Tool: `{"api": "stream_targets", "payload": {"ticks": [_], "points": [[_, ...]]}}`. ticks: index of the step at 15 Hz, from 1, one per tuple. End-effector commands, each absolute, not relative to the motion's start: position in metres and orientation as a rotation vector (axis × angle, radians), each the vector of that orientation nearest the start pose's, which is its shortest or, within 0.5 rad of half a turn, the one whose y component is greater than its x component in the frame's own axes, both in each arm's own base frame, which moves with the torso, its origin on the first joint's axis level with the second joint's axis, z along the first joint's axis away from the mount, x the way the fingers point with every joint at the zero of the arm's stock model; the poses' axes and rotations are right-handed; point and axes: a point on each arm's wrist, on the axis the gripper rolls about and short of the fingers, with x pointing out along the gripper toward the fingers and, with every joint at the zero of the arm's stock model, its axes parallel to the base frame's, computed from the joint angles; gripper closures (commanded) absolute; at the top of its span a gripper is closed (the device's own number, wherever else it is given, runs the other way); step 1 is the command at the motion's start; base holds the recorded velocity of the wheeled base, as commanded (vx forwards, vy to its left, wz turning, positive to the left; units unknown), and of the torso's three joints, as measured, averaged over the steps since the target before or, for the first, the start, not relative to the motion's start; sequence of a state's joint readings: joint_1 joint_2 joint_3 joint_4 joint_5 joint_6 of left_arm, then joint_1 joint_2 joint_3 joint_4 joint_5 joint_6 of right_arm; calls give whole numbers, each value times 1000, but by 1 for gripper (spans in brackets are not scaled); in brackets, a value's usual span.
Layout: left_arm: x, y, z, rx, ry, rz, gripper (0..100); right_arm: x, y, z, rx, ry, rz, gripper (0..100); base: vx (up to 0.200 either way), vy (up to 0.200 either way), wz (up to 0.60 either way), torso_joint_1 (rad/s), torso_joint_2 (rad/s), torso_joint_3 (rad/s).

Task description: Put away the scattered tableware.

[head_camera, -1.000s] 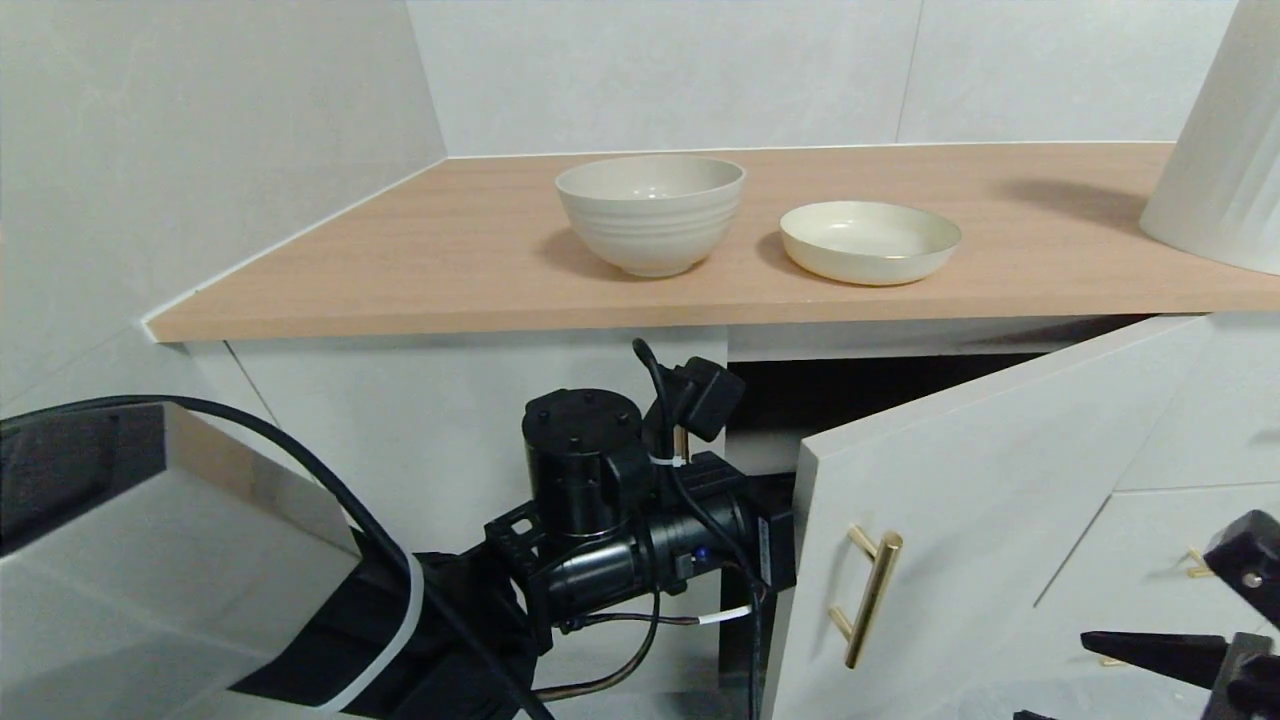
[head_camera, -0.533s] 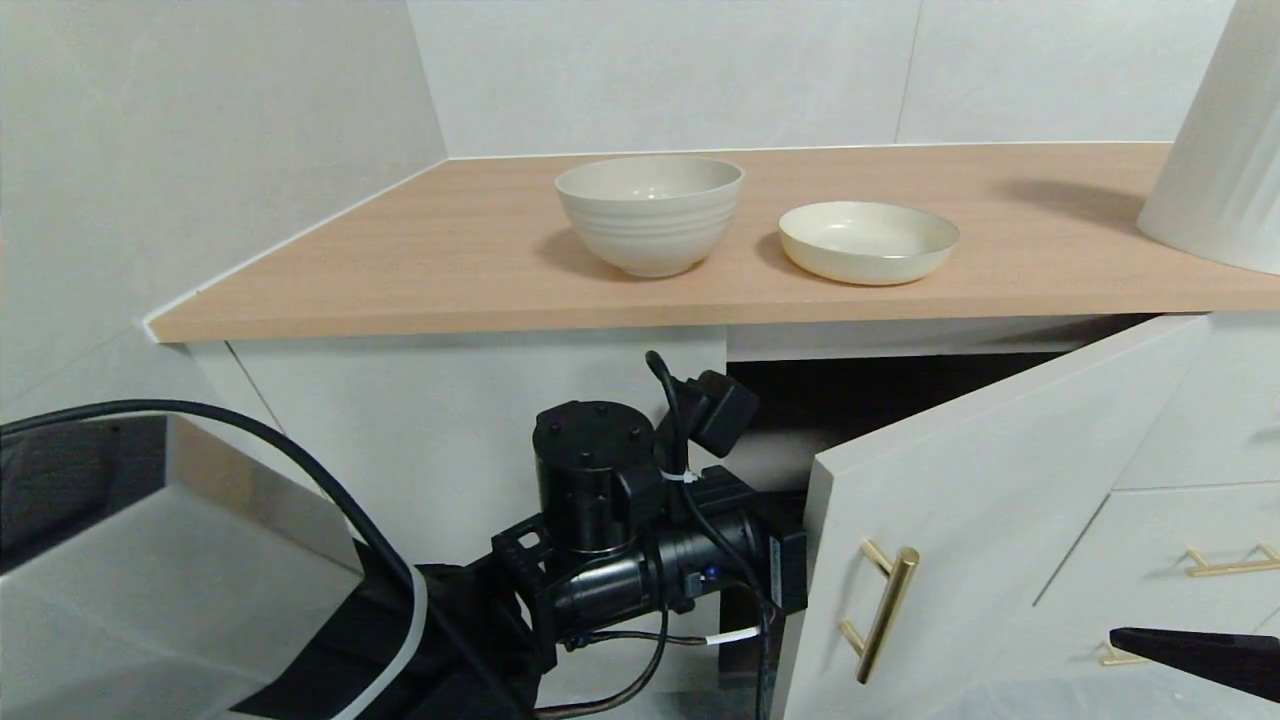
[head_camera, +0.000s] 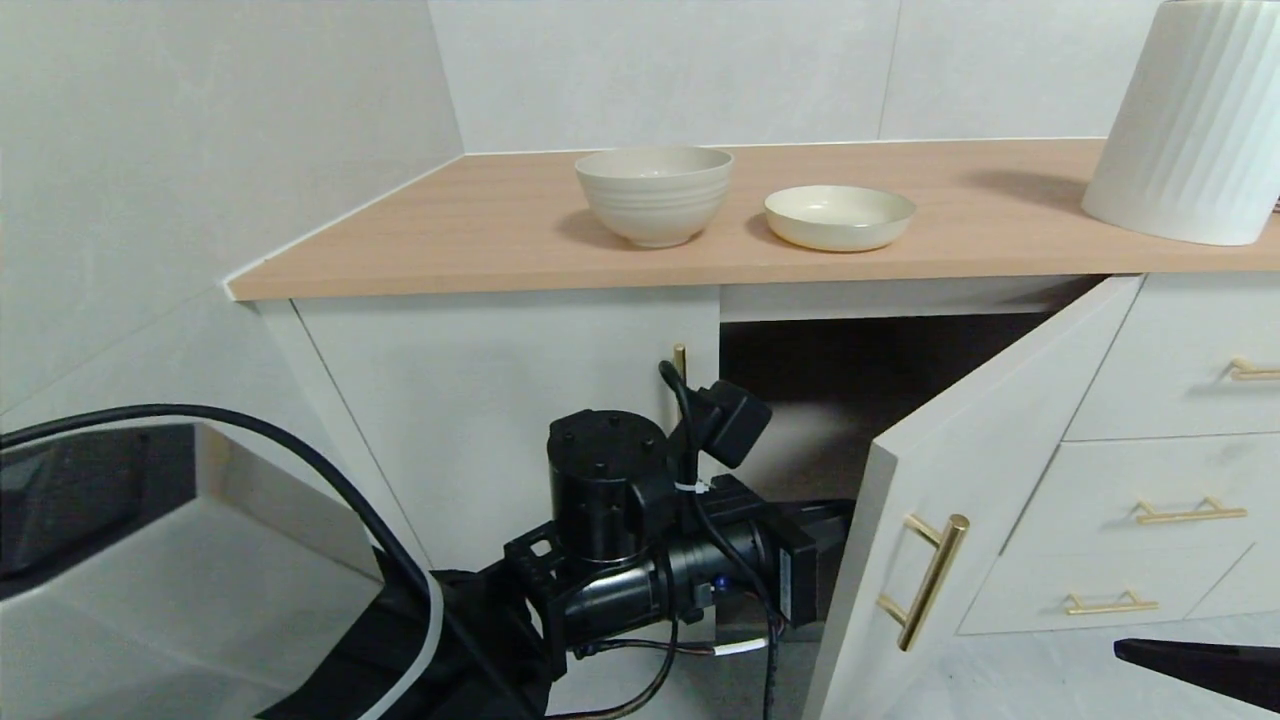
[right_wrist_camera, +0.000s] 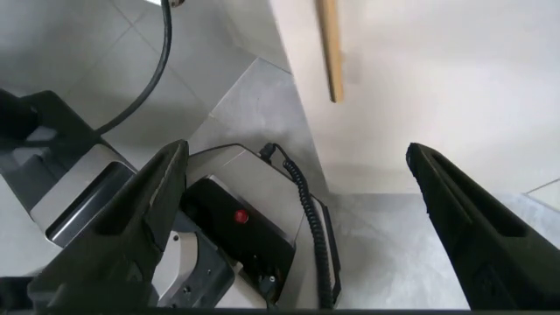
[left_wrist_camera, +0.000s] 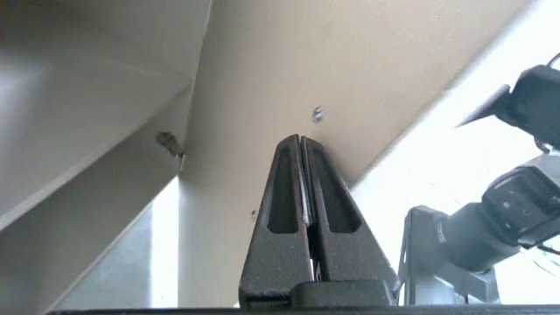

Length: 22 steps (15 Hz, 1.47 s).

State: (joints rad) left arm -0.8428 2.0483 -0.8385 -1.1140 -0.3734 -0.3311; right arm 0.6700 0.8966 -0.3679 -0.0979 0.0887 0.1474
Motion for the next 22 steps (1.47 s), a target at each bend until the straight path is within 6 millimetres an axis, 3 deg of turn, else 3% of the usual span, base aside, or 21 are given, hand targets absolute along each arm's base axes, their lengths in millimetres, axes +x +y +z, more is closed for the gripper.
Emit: {"api": "stream_targets", "payload": {"ticks": [1, 7, 13, 15, 20, 22], "points": [[243, -283, 115, -263, 308, -1178, 100, 74, 61, 167, 9, 485, 712, 0, 0, 0, 0, 0, 0, 0], [256, -297, 99, -259, 326, -1175, 100, 74, 61, 165, 6, 496, 711, 0, 0, 0, 0, 0, 0, 0], [257, -299, 95, -257, 331, -1163, 100, 74, 61, 164, 3, 498, 711, 0, -200, 0, 0, 4, 4, 3], [259, -301, 91, -256, 337, -1160, 100, 74, 61, 164, 2, 500, 712, 0, 0, 0, 0, 0, 0, 0], [279, -322, 87, -266, 291, -1168, 100, 73, 61, 164, 8, 499, 735, 0, 0, 0, 0, 0, 0, 0], [278, -329, 84, -249, 279, -1183, 100, 72, 61, 165, 9, 495, 739, 0, 0, 0, 0, 0, 0, 0]]}}
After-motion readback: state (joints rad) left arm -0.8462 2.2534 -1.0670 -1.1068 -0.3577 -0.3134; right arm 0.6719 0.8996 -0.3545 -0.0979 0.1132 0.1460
